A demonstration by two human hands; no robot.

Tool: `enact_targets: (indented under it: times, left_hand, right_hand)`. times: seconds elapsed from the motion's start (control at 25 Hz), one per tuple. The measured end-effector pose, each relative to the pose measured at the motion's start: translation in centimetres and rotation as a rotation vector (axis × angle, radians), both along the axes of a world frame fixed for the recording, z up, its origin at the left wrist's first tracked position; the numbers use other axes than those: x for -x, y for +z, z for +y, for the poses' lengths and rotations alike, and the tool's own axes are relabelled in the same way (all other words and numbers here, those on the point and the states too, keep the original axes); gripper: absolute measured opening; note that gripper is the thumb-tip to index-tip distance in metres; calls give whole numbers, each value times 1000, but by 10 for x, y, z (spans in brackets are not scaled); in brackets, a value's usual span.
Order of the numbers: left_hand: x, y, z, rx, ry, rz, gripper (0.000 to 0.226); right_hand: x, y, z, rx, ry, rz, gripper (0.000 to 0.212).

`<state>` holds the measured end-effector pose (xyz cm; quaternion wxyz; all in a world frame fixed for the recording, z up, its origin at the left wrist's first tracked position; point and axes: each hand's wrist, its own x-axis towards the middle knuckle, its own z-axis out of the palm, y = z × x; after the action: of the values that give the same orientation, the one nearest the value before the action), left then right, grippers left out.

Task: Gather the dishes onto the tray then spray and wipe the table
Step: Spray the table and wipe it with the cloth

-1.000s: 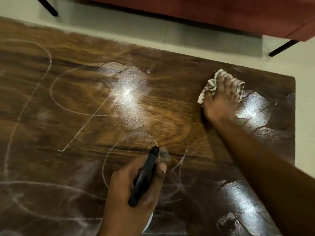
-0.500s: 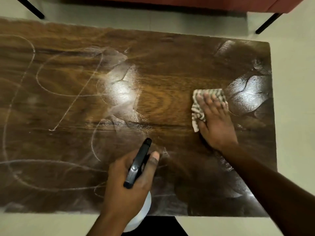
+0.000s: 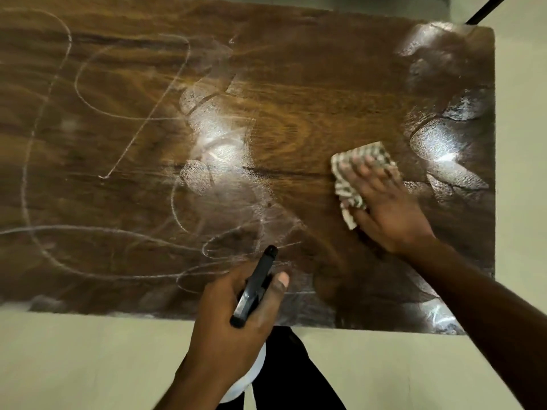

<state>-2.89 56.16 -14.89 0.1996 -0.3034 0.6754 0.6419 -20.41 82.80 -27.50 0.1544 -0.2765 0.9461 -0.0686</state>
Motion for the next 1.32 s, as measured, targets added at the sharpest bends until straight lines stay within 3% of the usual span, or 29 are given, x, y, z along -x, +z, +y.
enact_targets:
  times: [0.08, 0.16, 0.24, 0.32, 0.44, 0.48, 0.56, 0.68, 0.8, 0.88, 0.96, 1.04, 1.08, 1.16, 1.32]
  left_hand:
    - [-11, 0, -1, -4, -8, -36, 41]
    - [-21, -2, -2, -8, -12, -61, 31]
    - [-31, -4, -2, -18, -35, -35, 33]
    - [-38, -6, -4, 7, -49, 9, 32]
    - [-48, -7, -11, -1, -89, 49, 29]
    - [-52, -7, -14, 2, -116, 68, 29]
    - [-63, -5, -22, 28, -145, 90, 35]
    - [-78, -2, -29, 60, -182, 57, 35]
    - [-92, -1, -30, 56, -216, 56, 47]
    - [-100, -1, -29, 80, -241, 66, 50]
    - [-105, -3, -29, 91, -244, 73, 50]
    - [-113, -7, -31, 68, -252, 75, 45]
    - [-117, -9, -33, 52, -267, 78, 44]
    - [-128, -13, -38, 45, -323, 82, 42]
    - [-143, -15, -50, 45, -350, 78, 38]
  right_hand:
    - [-7, 1, -8, 126, -575, -9, 74]
    - [-29, 4, -51, 184, -818, -49, 77]
    - [-65, 5, -95, 164, -617, -56, 78]
    - [-107, 5, -121, 117, -197, -76, 78]
    - [-140, 4, -100, 28, 432, -127, 78]
    - [-138, 4, -80, 10, 517, -111, 77]
    - [-134, 6, -40, 22, 359, -70, 71]
    - [-150, 5, -1, 91, -326, 50, 67]
    - [-185, -2, -50, 175, -923, 66, 74]
    - [-207, 0, -94, 203, -919, 35, 75]
    - [-233, 5, -112, 169, -565, 0, 72]
    - [-250, 9, -84, 79, -114, -33, 73]
    - [-252, 9, -58, 53, 11, -33, 73]
    - [-255, 6, -5, 80, -108, -3, 68]
    - [-261, -4, 30, 142, -864, 137, 67]
